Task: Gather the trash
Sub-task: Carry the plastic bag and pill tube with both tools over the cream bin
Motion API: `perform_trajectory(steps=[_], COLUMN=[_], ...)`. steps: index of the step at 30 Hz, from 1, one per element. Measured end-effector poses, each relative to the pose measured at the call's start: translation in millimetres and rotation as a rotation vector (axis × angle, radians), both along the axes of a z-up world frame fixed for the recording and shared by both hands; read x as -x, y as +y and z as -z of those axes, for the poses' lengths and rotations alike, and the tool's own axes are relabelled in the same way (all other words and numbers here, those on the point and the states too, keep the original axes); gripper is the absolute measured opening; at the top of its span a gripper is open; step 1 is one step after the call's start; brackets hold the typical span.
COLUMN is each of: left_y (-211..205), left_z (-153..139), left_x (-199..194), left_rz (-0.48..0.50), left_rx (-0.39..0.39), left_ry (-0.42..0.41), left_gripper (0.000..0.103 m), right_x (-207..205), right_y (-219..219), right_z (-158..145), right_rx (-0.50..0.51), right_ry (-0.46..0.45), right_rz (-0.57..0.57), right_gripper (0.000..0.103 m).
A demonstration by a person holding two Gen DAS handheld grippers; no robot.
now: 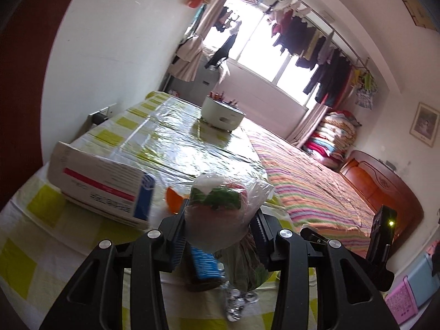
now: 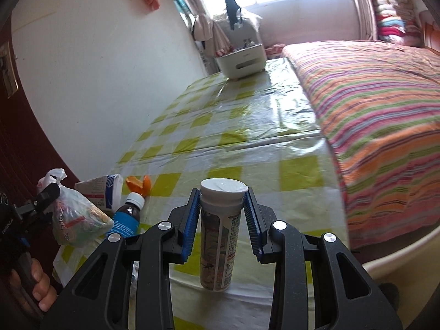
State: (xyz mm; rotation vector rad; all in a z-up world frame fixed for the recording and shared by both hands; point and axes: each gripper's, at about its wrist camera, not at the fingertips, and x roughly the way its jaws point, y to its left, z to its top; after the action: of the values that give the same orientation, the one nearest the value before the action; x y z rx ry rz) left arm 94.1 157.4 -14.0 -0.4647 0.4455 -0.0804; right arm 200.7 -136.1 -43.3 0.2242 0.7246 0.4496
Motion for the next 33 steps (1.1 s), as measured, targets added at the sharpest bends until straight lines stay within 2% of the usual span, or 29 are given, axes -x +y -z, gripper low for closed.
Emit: perform_trajectory(steps=[9, 18, 22, 33], left_y=[-35.9, -82.1, -98.3, -159.9], left_z=[1.3, 2.3, 5.4, 8.0], left_x=[-10.3, -13.2, -16.9, -16.6], left_rz=[0.092, 0.183, 0.219, 0.35], left_rx=[-0.013, -0.073, -0.073, -0.109], left_ry=[0.008, -0.003, 0.009, 0.023], left_gripper=[0.041, 0.041, 0.041, 0.041], right_x=[17.2, 35.3, 43.8, 60.3], right_y=[-41.5, -89.0, -114.9, -172.9], right_z=[-10.3, -18.7, -21.9, -13.4], right_rx=[-0.015, -0.04, -0.044, -0.057], right_ry=[-0.046, -0.088, -0.109, -0.12], right_rz=[0.069, 0.15, 0.203, 0.324], right_gripper=[0.031, 0.031, 0.031, 0.031])
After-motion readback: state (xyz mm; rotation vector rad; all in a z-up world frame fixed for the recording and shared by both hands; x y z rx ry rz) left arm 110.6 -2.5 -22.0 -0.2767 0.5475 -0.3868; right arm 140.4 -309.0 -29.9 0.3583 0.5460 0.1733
